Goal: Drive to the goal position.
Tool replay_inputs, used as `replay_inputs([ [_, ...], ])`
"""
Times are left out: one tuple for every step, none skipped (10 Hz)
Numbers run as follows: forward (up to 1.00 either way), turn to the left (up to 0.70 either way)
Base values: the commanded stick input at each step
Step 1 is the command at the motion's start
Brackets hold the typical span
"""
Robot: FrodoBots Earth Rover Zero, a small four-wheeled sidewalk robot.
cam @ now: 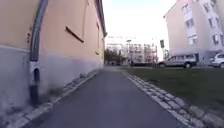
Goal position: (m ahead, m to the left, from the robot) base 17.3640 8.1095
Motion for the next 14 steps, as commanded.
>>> replay_inputs([
  [0.5, 0.0],
  [0.5, 0.0],
  [0.5, 0.0],
  [0.5, 0.0],
  [0.5, 0.0],
  [0.5, 0.0],
  [0.5, 0.0],
  [0.5, 0.0],
  [0.5, 0.0],
  [0.5, 0.0],
  [0.5, 0.0],
  [0.5, 0.0],
  [0.5, 0.0],
  [0.5, 0.0],
])
